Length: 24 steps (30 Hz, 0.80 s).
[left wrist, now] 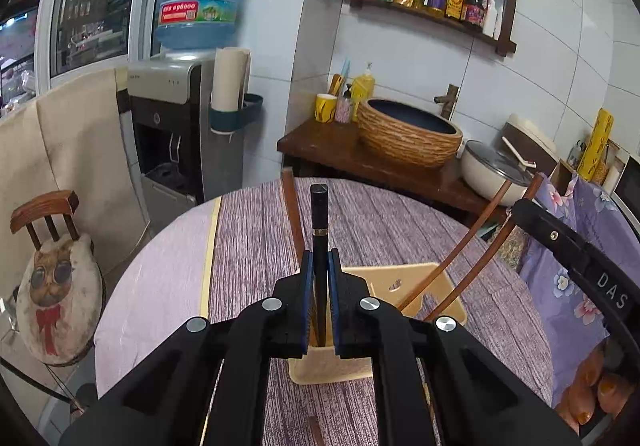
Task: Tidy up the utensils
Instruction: 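Carry both chopsticks over the holder and lower them into it, then open both tools to drop the chopsticks into the holder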
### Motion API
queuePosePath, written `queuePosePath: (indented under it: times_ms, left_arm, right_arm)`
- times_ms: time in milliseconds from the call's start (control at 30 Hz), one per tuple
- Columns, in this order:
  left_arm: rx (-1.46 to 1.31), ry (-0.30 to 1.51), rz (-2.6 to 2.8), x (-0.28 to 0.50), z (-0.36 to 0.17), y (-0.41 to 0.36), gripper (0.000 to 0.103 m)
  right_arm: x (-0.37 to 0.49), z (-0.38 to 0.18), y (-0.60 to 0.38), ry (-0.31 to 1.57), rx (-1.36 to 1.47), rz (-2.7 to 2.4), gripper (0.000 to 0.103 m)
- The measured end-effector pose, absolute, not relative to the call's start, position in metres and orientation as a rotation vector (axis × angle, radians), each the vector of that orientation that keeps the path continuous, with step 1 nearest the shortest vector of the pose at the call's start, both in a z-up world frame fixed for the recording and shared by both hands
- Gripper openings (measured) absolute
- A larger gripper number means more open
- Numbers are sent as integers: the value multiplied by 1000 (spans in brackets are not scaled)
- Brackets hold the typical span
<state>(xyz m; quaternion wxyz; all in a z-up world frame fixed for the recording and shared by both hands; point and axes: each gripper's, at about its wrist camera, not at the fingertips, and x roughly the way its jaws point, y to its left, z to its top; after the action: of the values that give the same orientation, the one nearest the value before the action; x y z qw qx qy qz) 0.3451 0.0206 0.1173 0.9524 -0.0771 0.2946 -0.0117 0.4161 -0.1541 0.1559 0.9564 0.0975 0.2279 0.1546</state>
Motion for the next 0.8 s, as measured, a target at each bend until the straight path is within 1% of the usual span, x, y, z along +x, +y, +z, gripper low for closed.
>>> queuePosePath:
  times_ms: [133,333,400,433,467,500,533,567,633,700,733,767,800]
  left_arm:
    - [-150,610,-10,348,106,21,8]
    - [-152,599,-18,346,106,23,9]
    - [-160,592,-23,343,107,25,9]
    - [-163,586,-31,340,108,25,12]
    - [-163,580,-38,336,110,26,22]
    - [-163,569,-46,329,112,27,32]
    - [-166,556,-51,322,112,28,52]
    - [-170,534,-54,313,113,30,62]
    - [-162,503,-54,294,111,33,66]
    - [-147,506,-57,280,106,35,72]
    - [-146,514,-60,273,101,36,77]
    - [-148,524,-64,266,95,37,79]
    - [-151,533,-66,262,91,38,79]
  right_arm:
    - [415,148,-153,459,182,296,8]
    - [407,147,-151,434,146,296,8]
    - [403,148,-153,419,141,299,13]
    - [400,149,-154,409,138,298,25]
    - [395,149,-158,397,138,295,45]
    - [390,150,-161,383,143,293,54]
    - [383,149,-165,372,146,294,57]
    - [378,149,-168,369,142,296,57]
    - [366,147,-174,377,127,299,58]
    - [352,139,-183,402,127,303,58]
    - [347,134,-187,420,129,304,60]
    - [342,127,-190,442,128,302,63]
    - [338,121,-192,458,124,300,64]
